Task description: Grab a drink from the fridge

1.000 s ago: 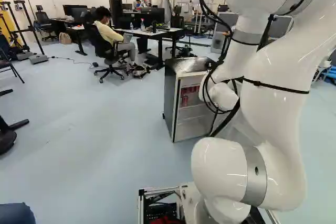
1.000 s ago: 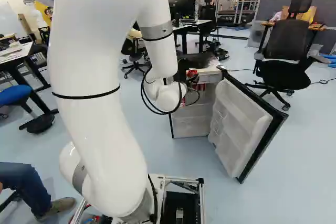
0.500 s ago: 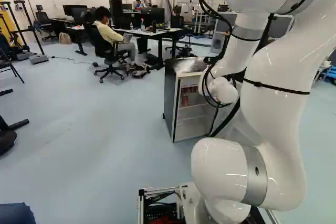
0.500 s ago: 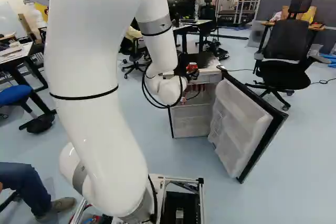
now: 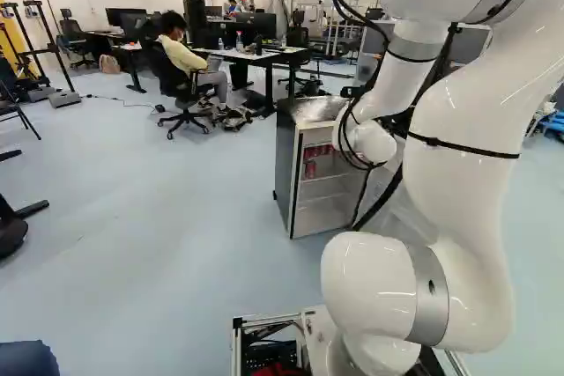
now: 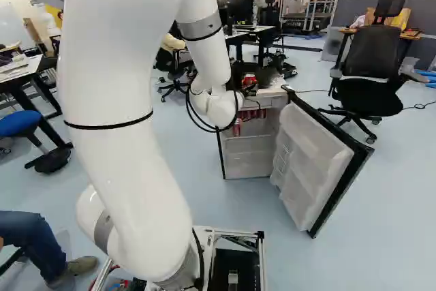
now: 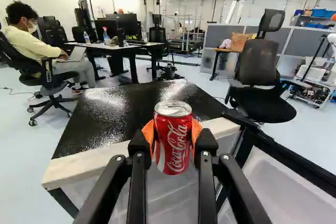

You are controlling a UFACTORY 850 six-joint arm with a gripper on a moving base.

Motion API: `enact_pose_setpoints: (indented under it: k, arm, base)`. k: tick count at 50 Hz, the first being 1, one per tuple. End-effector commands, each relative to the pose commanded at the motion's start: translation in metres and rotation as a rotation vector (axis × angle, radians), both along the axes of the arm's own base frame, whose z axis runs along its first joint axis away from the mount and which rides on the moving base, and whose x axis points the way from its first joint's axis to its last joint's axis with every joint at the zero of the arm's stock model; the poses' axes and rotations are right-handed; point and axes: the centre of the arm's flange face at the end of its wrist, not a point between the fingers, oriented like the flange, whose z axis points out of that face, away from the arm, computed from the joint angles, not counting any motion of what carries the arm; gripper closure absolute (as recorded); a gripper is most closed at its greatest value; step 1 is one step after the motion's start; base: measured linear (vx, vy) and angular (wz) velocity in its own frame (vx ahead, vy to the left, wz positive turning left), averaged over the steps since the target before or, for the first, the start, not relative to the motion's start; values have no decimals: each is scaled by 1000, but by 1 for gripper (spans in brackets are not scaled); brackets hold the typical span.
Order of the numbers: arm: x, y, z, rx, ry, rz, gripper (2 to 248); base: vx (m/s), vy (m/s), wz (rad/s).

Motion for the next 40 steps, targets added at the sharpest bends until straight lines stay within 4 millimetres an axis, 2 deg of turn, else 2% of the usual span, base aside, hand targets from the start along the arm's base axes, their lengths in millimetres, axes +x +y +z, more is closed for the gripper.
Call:
enact_pose_setpoints:
  k: [40]
  arm:
    - [58,-6,-7,-4,-2,28,158]
  base:
    - [0,0,0]
